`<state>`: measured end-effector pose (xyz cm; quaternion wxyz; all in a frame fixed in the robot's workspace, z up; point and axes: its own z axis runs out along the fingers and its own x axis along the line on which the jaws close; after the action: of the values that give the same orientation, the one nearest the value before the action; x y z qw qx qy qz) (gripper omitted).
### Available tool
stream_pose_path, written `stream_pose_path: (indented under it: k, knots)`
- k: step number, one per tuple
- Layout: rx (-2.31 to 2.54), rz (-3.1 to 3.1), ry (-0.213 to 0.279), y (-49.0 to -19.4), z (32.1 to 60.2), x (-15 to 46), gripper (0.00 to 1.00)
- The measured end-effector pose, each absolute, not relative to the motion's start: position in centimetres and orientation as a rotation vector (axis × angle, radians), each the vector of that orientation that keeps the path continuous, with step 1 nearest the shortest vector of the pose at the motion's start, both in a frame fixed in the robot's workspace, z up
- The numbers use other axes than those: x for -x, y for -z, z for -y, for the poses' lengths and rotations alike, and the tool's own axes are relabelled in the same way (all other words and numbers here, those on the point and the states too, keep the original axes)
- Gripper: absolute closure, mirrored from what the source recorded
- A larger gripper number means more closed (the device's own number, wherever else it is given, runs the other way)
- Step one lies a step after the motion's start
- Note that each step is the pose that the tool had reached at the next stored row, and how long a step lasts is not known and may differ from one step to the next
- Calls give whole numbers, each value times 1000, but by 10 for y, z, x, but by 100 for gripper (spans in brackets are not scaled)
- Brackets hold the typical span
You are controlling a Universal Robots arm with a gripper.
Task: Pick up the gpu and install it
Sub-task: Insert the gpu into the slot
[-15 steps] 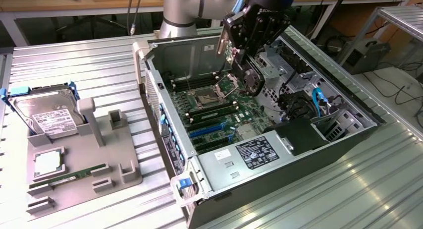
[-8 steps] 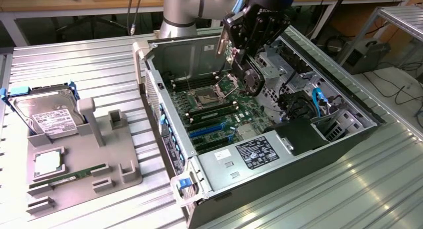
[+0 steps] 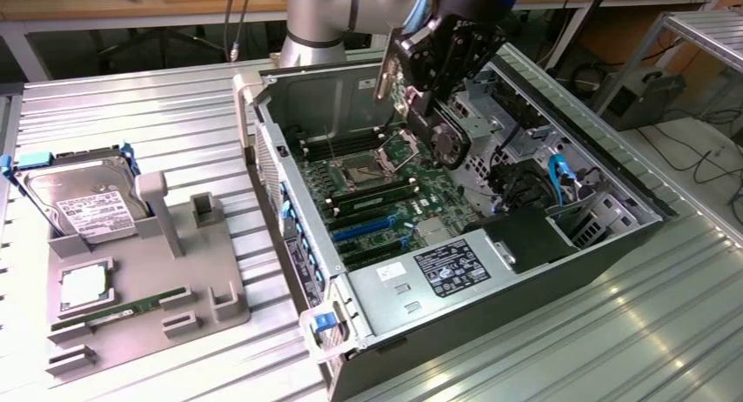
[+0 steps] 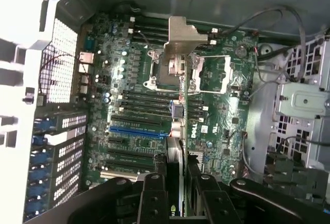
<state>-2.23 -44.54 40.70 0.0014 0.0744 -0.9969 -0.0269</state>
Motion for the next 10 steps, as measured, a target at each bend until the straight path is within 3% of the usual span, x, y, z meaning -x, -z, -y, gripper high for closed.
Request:
stream_pose_path:
  k: [10]
  knots:
    - [-631, 3067, 81, -394, 445, 22, 74]
